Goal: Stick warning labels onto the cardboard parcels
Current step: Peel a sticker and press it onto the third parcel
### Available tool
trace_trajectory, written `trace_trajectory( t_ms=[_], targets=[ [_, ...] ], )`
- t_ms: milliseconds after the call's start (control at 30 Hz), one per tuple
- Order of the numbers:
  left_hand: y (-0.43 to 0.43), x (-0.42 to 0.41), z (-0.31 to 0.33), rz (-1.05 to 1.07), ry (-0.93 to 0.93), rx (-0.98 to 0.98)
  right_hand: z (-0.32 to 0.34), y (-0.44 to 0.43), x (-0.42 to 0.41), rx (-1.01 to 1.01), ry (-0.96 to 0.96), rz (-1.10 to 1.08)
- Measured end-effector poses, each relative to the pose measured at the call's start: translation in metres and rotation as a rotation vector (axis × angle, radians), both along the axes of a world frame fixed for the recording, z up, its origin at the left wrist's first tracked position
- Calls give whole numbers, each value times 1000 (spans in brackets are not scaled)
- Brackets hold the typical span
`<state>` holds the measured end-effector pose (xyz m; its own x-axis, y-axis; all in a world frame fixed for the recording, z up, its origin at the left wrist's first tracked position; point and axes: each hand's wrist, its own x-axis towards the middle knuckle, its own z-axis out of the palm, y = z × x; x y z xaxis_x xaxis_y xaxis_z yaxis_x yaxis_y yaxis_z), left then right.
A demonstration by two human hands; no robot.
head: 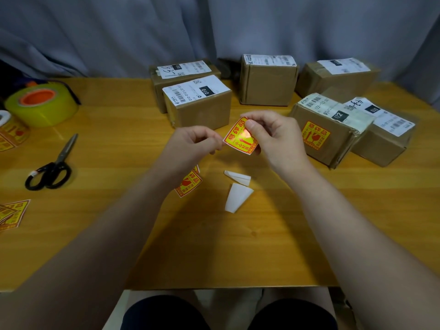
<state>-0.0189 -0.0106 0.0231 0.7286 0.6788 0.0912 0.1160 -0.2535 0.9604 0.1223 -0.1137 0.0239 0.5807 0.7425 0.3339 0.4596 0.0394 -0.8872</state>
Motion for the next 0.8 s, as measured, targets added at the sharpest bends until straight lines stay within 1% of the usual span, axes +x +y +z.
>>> trace_trajectory(
  t_ms=[233,500,800],
  targets=[
    [-2,0,-2,-22,27,27,-4,1,0,-8,1,17],
    [-1,0,1,-14,7,-7,-3,0,2,-17,7,18],
    [-1,1,0,-14,31,22,-4,2,2,-20,-8,22]
  ],
)
